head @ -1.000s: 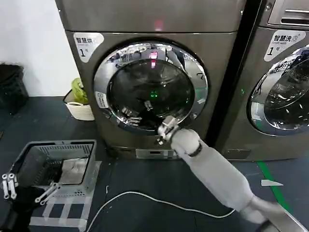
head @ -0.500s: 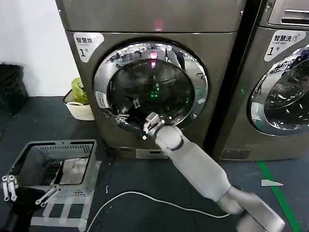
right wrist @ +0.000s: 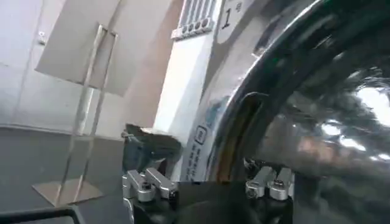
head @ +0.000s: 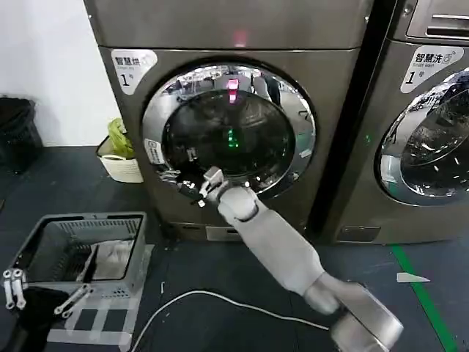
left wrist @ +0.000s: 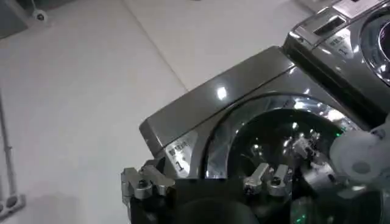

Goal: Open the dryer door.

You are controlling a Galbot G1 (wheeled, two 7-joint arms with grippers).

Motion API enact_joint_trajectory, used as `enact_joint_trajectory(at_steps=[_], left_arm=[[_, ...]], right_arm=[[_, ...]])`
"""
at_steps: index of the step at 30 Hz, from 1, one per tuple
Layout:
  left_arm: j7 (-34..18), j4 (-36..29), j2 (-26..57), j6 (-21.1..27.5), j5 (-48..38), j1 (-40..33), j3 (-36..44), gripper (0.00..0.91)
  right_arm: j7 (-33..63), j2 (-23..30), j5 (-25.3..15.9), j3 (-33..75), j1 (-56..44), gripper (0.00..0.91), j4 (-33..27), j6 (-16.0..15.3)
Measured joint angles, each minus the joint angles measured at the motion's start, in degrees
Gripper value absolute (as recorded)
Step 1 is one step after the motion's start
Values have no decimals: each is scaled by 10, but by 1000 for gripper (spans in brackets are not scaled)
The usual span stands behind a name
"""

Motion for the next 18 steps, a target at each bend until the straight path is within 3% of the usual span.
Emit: enact_joint_trajectory(at_steps=[18], left_arm=[[0, -20, -15, -7, 7, 18, 1, 907]], right_arm=[[-96, 29, 16, -12, 48, 907, -101, 71]])
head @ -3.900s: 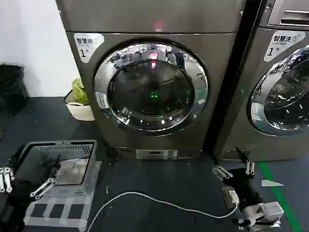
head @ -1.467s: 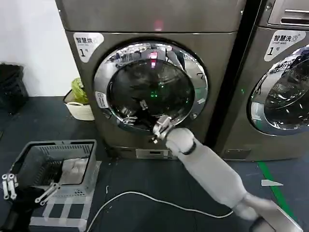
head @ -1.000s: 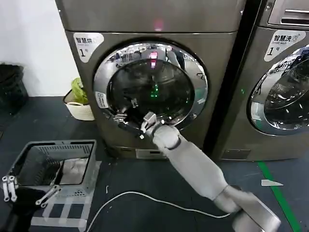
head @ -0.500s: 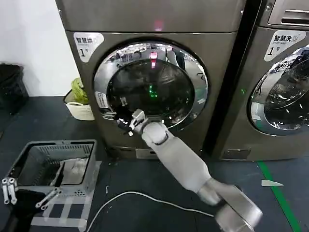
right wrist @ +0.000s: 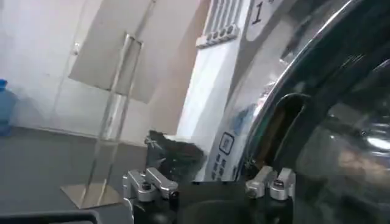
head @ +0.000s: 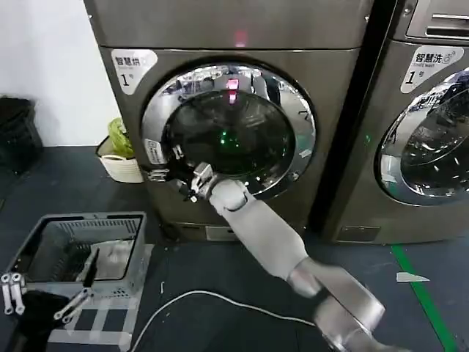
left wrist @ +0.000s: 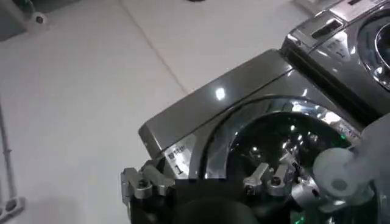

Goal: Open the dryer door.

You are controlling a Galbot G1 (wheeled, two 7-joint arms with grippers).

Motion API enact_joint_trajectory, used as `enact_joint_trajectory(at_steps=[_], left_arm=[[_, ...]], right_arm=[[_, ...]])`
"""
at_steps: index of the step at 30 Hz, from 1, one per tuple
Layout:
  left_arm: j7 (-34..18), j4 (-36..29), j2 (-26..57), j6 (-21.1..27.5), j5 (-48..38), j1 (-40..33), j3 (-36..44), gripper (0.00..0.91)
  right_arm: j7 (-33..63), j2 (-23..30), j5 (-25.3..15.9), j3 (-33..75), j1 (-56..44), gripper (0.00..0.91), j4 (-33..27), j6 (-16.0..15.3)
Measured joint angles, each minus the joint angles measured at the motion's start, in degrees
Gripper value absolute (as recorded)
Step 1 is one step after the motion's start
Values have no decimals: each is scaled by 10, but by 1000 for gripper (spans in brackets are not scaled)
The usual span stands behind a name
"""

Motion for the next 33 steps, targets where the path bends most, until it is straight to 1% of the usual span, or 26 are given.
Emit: enact_joint_trajectory(at_steps=[5, 9, 13, 17, 21, 24, 28, 33], left_arm=[[0, 0, -1, -3, 1, 3, 1, 907], [0, 2, -1, -3, 1, 3, 0, 907], [-2, 11, 2, -1, 1, -3, -4, 907], [-2, 22, 6, 12, -9, -16, -10, 907], [-1, 29, 8, 26, -13, -34, -14, 907], [0, 38, 14, 34, -16, -43, -19, 907], [2, 45, 23, 51, -21, -56, -26, 907], [22, 56, 41, 73, -42, -78, -35, 907]], right_arm=[[-43, -7, 5, -3, 0, 907, -1, 18], [-81, -24, 40, -17, -9, 907, 24, 21], [-113, -51, 70, -42, -15, 907, 59, 42], [-153, -86, 112, -65, -27, 907, 106, 45], [-185, -119, 142, -75, -36, 907, 151, 38], [-225, -145, 173, -73, -46, 907, 186, 27], [-293, -179, 195, -63, -62, 907, 232, 22], [-370, -225, 245, -44, -86, 907, 294, -7]])
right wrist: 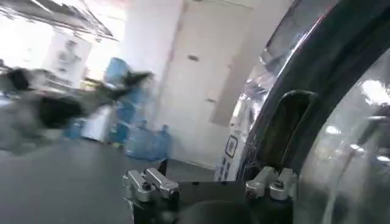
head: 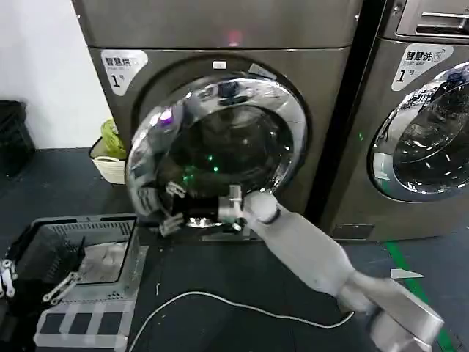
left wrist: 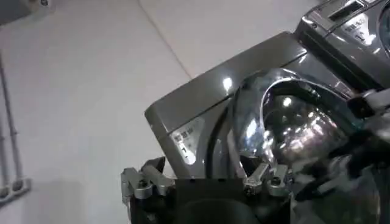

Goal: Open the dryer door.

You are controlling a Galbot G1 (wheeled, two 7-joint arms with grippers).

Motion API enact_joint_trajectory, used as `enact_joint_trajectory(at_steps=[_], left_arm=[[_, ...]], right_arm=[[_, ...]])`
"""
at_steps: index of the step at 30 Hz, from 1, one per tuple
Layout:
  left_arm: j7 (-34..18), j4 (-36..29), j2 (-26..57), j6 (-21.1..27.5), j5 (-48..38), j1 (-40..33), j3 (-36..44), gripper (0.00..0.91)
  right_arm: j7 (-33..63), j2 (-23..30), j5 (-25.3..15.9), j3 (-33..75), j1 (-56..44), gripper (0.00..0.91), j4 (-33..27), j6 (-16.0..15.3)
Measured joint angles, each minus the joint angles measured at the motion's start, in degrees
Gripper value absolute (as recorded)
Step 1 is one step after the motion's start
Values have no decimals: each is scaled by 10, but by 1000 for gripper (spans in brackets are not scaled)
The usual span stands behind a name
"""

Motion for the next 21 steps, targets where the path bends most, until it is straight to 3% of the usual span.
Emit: enact_joint_trajectory(at_steps=[7, 21], left_arm=[[3, 22, 36, 16, -12, -32, -2, 907], [12, 66, 138, 43, 17, -106, 70, 907]], right_arm=[[-84, -66, 48, 31, -37, 907, 80, -18], [-138, -171, 50, 176, -166, 907, 206, -16]])
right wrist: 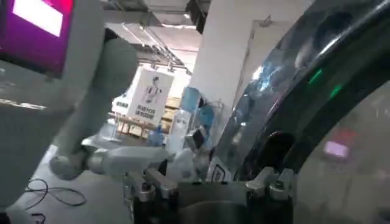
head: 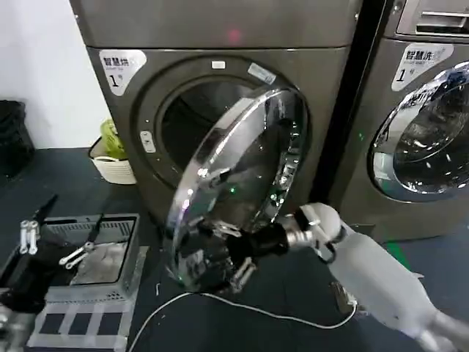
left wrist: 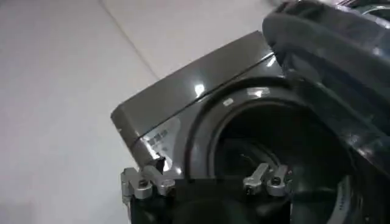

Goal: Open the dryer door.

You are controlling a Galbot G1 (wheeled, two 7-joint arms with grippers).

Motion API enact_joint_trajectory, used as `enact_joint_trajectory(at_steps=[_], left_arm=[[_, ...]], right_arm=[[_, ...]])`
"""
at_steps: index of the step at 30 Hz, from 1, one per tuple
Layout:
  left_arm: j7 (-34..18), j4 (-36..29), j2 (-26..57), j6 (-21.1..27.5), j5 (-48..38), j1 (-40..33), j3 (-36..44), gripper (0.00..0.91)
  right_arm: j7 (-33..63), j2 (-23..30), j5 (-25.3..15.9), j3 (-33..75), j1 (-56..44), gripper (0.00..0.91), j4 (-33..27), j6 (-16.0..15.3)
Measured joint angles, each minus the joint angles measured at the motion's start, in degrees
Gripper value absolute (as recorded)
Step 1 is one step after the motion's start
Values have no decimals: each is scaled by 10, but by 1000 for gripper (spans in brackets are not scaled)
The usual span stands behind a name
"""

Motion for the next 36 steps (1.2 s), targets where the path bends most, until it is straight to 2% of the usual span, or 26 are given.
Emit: enact_joint_trajectory(at_steps=[12, 15, 20, 24, 28, 31, 36], left_arm=[[5, 34, 50, 15, 17, -82, 116, 907], [6, 50, 55, 15, 21, -112, 152, 907], [8, 76, 66, 13, 22, -158, 215, 907], [10, 104, 71, 9, 20, -199, 270, 907], [11, 132, 72, 4, 17, -241, 326, 907], [12, 153, 68, -2, 15, -274, 365, 907], [13, 182, 56, -10, 11, -326, 424, 907]], right_arm=[[7, -40, 2, 254, -203, 907, 56, 20], [46, -35, -4, 327, -269, 907, 76, 26], [156, -3, -42, 478, -393, 907, 119, 61], [237, 45, -90, 604, -503, 907, 144, 107], [368, 99, -166, 708, -580, 907, 154, 116], [500, 146, -248, 779, -618, 907, 160, 83], [681, 227, -360, 892, -622, 907, 149, -1]])
